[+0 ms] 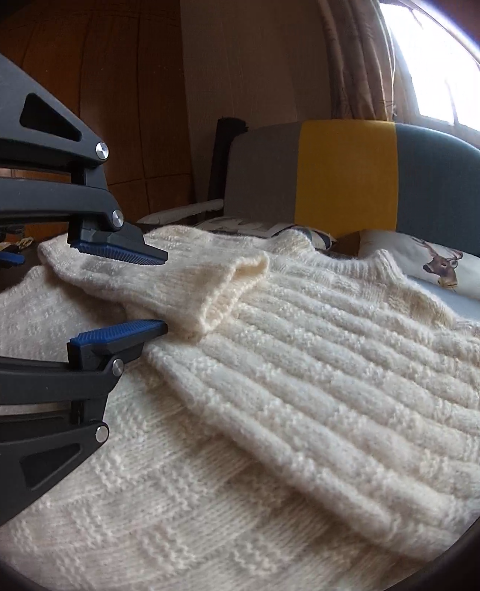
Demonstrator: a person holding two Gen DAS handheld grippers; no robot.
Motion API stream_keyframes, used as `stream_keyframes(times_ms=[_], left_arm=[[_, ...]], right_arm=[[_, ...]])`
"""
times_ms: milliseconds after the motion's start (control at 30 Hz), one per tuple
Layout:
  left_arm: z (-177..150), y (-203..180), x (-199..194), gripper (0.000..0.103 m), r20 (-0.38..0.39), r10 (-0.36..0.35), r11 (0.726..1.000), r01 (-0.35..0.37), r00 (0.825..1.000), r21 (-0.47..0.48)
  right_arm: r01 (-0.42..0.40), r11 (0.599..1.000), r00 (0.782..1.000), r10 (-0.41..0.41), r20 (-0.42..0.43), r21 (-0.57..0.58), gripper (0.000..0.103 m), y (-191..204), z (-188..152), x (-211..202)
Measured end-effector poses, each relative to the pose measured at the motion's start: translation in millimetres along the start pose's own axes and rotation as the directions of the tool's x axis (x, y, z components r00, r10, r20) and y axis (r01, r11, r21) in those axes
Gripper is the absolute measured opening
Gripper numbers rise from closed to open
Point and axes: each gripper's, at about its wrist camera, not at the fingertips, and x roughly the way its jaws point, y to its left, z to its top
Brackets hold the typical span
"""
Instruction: Fold clothes
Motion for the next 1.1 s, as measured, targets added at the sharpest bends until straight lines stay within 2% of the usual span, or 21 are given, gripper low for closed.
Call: stream_keyframes(times_ms=[67, 100, 133, 167, 200, 267, 333, 400, 533, 733, 833, 900, 933, 1000, 1100], left_arm=[[-0.9, 1.4, 1.3, 0.032, 0.000, -0.011, 1.000, 0.011, 1.000, -0.021], [-0.9, 3.3, 1.2, 0.032, 0.001, -0.039, 0.998, 0.039, 0.999, -0.045], [-0.8, 5.4, 1.1, 0.032, 0.003, -0.067, 0.995, 0.067, 0.998, -0.068], [-1.1, 8.5, 0.5, 0.033, 0.017, -0.106, 0.989, 0.107, 0.994, -0.107], [-1.3, 10.1, -1.0, 0.037, 0.035, -0.134, 0.981, 0.137, 0.990, -0.134], [-2.6, 10.1, -0.5, 0.041, 0.069, -0.160, 0.973, 0.169, 0.985, -0.154], [-4.3, 11.1, 5.0, 0.046, 0.087, -0.178, 0.964, 0.192, 0.980, -0.184], [-6.0, 13.6, 13.7, 0.048, 0.095, -0.203, 0.949, 0.220, 0.974, -0.227], [-4.7, 10.6, 33.9, 0.049, 0.100, -0.191, 0.942, 0.211, 0.976, -0.262], [9.0, -1.2, 46.6, 0.049, 0.188, -0.103, 0.954, 0.151, 0.977, -0.260], [19.7, -0.7, 52.8, 0.049, 0.206, -0.041, 0.959, 0.096, 0.978, -0.268], [25.6, 1.3, 54.5, 0.049, 0.211, -0.005, 0.962, 0.062, 0.978, -0.266], [28.2, 2.3, 54.7, 0.049, 0.211, 0.011, 0.963, 0.047, 0.977, -0.264], [33.2, 4.4, 55.2, 0.049, 0.212, 0.041, 0.966, 0.016, 0.976, -0.260], [38.6, 4.2, 56.6, 0.049, 0.213, 0.083, 0.971, -0.030, 0.973, -0.239]], right_arm=[[-0.030, 0.999, 1.000, 0.030, 0.000, -0.022, 0.032, 7.5, 4.6, 10.4], [-0.018, 0.997, 1.000, 0.018, -0.006, -0.075, 0.029, 16.9, 4.7, 15.5], [0.046, 0.986, 0.999, -0.048, -0.011, -0.162, 0.021, 29.4, 2.9, 20.7], [0.108, 0.963, 0.993, -0.115, -0.012, -0.247, 0.011, 41.9, 1.0, 25.8], [0.160, 0.931, 0.985, -0.174, -0.011, -0.327, 0.006, 52.8, -1.0, 31.8], [0.238, 0.859, 0.964, -0.265, 0.004, -0.454, 0.006, 70.3, -5.7, 40.6], [0.256, 0.794, 0.954, -0.298, 0.015, -0.552, 0.006, 89.9, -12.6, 39.8], [0.252, 0.720, 0.953, -0.299, 0.039, -0.646, 0.006, 116.0, -22.2, 31.4], [0.208, 0.604, 0.963, -0.266, 0.052, -0.770, 0.006, 171.7, -36.1, 21.5], [0.158, 0.466, 0.976, -0.207, 0.066, -0.870, 0.006, 249.9, -54.8, 13.3], [0.179, 0.406, 0.978, -0.171, 0.119, -0.896, 0.006, 278.9, -53.6, -5.0], [0.221, 0.401, 0.973, -0.152, 0.173, -0.889, 0.006, 283.8, -38.6, -21.6], [0.244, 0.419, 0.969, -0.150, 0.199, -0.875, 0.006, 278.9, -26.1, -30.2], [0.280, 0.478, 0.960, -0.159, 0.232, -0.832, 0.006, 258.8, 2.8, -45.8], [0.340, 0.595, 0.940, -0.232, 0.249, -0.729, 0.006, 194.3, 45.8, -57.0]])
